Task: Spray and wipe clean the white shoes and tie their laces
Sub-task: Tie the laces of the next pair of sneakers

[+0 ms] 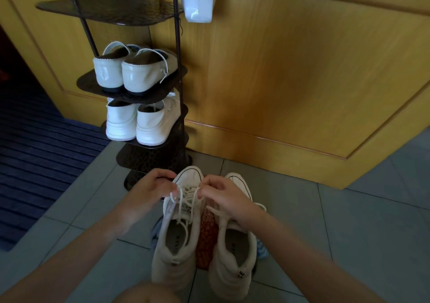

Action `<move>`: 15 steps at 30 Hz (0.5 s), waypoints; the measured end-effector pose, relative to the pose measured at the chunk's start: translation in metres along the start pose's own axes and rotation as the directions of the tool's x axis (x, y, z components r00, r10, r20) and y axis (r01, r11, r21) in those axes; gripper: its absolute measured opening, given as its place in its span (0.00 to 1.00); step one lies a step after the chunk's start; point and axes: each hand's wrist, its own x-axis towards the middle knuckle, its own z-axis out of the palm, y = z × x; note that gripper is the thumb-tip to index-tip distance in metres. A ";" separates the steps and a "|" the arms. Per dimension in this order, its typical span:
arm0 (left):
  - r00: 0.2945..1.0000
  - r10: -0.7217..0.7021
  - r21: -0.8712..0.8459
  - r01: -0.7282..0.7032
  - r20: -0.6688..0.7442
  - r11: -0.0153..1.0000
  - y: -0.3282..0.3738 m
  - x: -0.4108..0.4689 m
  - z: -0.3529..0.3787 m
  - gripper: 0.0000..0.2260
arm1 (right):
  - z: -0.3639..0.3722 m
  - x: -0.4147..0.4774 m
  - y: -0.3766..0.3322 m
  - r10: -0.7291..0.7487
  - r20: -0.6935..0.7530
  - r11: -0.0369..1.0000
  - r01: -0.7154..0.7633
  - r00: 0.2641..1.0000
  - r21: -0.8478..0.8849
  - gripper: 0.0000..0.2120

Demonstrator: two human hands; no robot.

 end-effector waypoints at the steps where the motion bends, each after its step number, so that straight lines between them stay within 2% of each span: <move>1: 0.999 -0.049 -0.068 0.050 0.023 0.996 0.002 0.002 0.002 0.28 | -0.001 0.001 0.000 0.029 0.014 0.999 -0.030 0.999 0.024 0.06; 3: 0.989 -0.100 -0.123 0.113 0.108 0.986 0.006 0.005 0.002 0.29 | -0.001 0.005 -0.001 0.068 0.034 0.996 -0.070 0.997 0.048 0.04; 6: 0.971 -0.123 -0.095 0.145 0.206 0.985 0.009 0.006 0.001 0.30 | -0.003 0.009 0.000 0.079 0.075 0.993 -0.086 0.994 0.083 0.06; 9: 0.968 -0.141 0.040 0.136 0.206 0.990 0.009 0.004 0.001 0.18 | -0.004 0.012 -0.001 0.072 0.130 0.997 -0.071 0.989 -0.014 0.09; 11: 0.977 -0.130 0.017 0.129 0.169 0.992 0.008 0.002 0.002 0.12 | -0.006 0.012 -0.002 0.035 0.147 0.997 -0.024 0.989 -0.076 0.12; 13: 0.983 -0.081 -0.092 0.098 0.166 0.991 0.007 0.001 0.001 0.19 | -0.009 0.009 -0.005 -0.027 0.141 1.000 0.027 0.990 0.000 0.12; 15: 0.989 -0.034 -0.256 0.071 0.143 0.964 0.003 0.002 -0.001 0.26 | -0.014 0.008 -0.007 -0.070 0.101 0.981 0.050 0.992 0.187 0.11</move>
